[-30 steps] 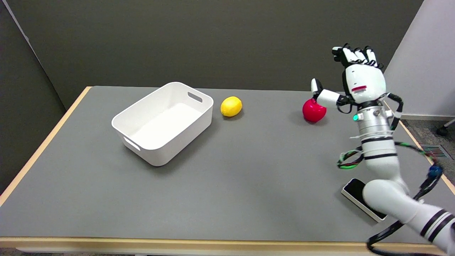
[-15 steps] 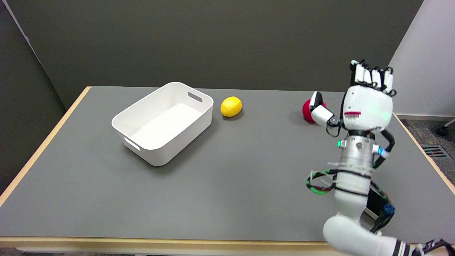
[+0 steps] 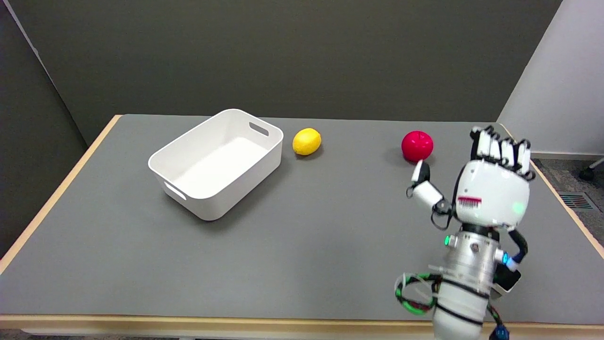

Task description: Pick up the chalkboard eraser.

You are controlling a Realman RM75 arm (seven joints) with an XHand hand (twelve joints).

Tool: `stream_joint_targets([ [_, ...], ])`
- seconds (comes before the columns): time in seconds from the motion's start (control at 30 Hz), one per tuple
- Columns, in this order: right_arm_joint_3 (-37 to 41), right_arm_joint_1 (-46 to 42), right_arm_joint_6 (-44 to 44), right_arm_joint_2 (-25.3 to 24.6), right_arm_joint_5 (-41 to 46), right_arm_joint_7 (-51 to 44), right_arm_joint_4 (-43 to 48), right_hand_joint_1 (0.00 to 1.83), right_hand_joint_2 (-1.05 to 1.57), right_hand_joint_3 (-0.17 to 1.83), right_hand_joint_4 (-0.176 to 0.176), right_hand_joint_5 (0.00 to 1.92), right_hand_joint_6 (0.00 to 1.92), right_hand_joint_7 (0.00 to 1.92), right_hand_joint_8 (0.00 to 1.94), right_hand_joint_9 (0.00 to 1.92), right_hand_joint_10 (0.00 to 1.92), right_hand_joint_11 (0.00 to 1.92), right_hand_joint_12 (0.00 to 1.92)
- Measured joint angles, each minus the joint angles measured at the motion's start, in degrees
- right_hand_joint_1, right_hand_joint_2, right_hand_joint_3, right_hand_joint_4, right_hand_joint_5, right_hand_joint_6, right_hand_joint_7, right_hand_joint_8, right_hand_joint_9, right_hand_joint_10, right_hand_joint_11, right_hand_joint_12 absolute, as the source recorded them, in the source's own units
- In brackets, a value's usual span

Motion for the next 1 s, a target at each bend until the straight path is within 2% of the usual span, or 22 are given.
stream_joint_targets([
  [0.2,-2.2,-3.7,2.7,-2.3,-0.5,1.1,-1.7,0.46,0.65,0.92,-0.124,0.25,0.53,0.34,0.58,0.25,0.91,0.06,1.23],
  [0.3,-2.9,-5.5,3.6,-3.1,-0.8,1.7,-2.6,0.52,0.68,0.82,-0.126,0.25,0.5,0.34,0.54,0.22,0.94,0.04,1.26],
  [0.43,-3.7,-8.0,4.6,-4.0,-1.0,2.4,-3.7,0.49,0.68,0.81,-0.131,0.23,0.47,0.29,0.5,0.18,0.89,0.01,1.23],
  [1.0,-3.4,-16.1,6.5,-4.7,-1.1,8.0,-9.5,0.45,0.67,0.81,-0.124,0.21,0.45,0.26,0.45,0.15,0.85,0.0,1.23],
])
